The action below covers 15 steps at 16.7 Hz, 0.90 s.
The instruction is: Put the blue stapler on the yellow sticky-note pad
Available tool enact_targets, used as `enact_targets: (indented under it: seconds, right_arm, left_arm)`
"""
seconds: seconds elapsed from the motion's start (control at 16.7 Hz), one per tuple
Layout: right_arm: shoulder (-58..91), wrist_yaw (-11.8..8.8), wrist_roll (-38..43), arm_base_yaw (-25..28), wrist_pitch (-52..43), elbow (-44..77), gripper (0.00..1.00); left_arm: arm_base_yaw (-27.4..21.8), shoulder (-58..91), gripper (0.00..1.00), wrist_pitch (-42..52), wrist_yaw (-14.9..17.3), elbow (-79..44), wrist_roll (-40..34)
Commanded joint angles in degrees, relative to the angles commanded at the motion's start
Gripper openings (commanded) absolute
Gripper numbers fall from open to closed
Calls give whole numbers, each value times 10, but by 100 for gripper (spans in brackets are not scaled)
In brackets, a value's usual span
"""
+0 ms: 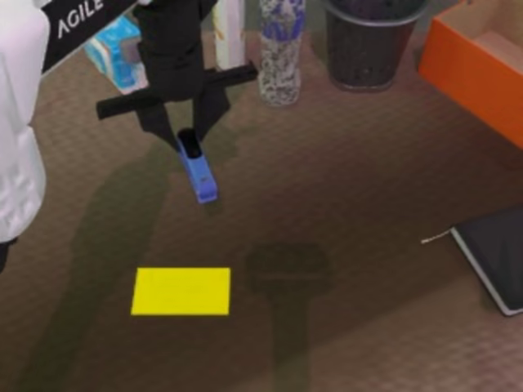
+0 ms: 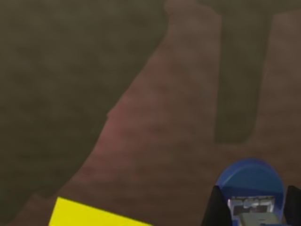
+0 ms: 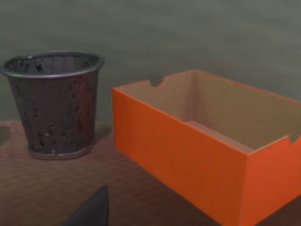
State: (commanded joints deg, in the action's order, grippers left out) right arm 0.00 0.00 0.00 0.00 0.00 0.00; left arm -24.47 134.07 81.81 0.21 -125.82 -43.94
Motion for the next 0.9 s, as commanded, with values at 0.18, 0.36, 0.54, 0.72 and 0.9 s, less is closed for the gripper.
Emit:
enact_targets:
  seconds: [0.18, 0.36, 0.54, 0.72, 0.9]
  right_arm:
    - [0, 0, 0, 0, 0, 0, 100]
    - [0, 0, 0, 0, 0, 0, 100]
    - [0, 0, 0, 0, 0, 0, 100]
    - [0, 0, 0, 0, 0, 0, 100]
    - [0, 0, 0, 0, 0, 0, 100]
  left_arm:
    - [0, -2, 0, 5, 0, -6, 0]
    - [-5, -1, 0, 3, 0, -3, 8]
    - [-14, -12, 0, -3, 0, 14, 60]
    - [-30, -36, 0, -15, 0, 50, 162]
    - [-50, -66, 0, -30, 0, 103, 315]
